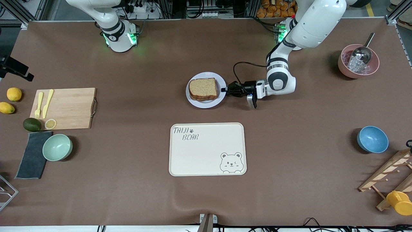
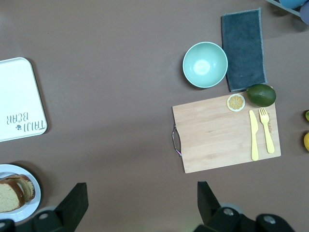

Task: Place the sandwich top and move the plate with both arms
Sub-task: 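Close the left gripper on the plate rim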

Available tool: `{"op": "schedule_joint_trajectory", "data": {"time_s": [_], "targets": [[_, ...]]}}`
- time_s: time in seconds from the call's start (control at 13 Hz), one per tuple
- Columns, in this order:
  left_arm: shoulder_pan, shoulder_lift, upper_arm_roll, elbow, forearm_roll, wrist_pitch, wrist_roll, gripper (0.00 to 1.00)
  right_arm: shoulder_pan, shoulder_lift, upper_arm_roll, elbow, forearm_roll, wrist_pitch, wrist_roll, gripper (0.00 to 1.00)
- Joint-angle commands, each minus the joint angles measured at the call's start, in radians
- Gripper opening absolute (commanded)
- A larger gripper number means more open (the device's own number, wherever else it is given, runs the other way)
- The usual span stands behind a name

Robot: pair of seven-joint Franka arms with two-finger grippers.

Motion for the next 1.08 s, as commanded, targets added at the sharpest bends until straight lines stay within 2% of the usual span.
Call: {"op": "schedule_joint_trajectory", "data": {"time_s": [0.0,0.54,1.0], "targets": [[0.016,-0.002,-0.048,0.02,-0.064,0.0,0.019,0.0,-0.006,-0.004,0.006,0.013,-0.018,-0.012,0.002,1.0],[0.017,-0.022,-0.081,0.057,-0.11,0.0,-0.056,0.0,-0.006,-0.004,0.006,0.013,-0.016,-0.012,0.002,1.0],[0.023,-0.02,-0.073,0.174,-0.113,0.006,-0.192,0.0,-0.005,-0.002,0.006,0.012,-0.015,-0.013,0.002,1.0]]}}
